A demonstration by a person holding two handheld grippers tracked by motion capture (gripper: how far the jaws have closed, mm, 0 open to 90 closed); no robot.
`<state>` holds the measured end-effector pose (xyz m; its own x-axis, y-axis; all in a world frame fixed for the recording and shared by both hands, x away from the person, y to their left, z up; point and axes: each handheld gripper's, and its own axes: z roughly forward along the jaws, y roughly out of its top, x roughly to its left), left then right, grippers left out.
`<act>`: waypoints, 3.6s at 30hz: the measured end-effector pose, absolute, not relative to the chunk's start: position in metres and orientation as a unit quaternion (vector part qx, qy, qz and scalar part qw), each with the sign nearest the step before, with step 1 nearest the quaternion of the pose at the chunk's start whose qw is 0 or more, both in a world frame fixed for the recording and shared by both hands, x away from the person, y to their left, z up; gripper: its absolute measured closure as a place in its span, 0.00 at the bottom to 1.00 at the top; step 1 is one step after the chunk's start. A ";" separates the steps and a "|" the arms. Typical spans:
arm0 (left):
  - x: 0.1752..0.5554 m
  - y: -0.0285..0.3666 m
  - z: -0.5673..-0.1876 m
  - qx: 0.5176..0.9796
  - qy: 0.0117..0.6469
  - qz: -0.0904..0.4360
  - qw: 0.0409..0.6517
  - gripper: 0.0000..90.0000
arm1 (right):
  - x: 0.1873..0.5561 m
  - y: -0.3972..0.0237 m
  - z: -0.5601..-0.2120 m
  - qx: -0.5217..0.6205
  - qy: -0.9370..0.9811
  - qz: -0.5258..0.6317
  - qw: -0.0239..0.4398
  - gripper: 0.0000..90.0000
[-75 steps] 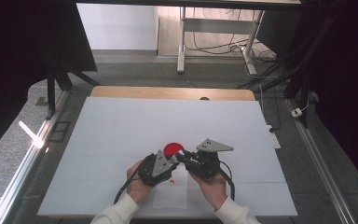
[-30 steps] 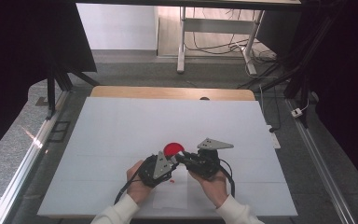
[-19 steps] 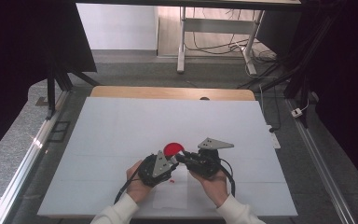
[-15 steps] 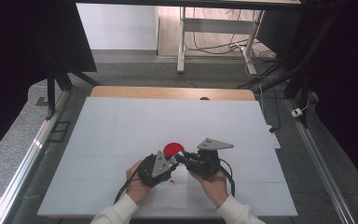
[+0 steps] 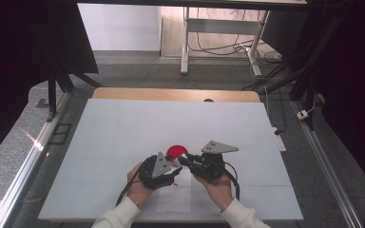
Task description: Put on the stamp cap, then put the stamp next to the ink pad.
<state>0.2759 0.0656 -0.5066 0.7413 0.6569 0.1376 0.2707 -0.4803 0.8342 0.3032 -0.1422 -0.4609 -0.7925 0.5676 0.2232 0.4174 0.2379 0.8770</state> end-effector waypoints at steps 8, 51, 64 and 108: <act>0.279 0.074 -0.505 0.824 0.309 0.192 0.435 0.34 | 0.304 -0.145 -0.458 0.298 0.787 0.532 0.088 0.83; 0.232 0.199 -0.513 0.791 0.405 0.173 0.425 0.35 | 0.326 -0.176 -0.454 0.285 0.798 0.511 0.146 0.83; 0.232 0.212 -0.517 0.783 0.424 0.174 0.421 0.33 | 0.342 -0.193 -0.455 0.313 0.796 0.494 0.157 0.83; 0.231 0.210 -0.518 0.785 0.423 0.181 0.415 0.33 | 0.384 -0.161 -0.486 0.287 0.873 0.367 0.145 0.83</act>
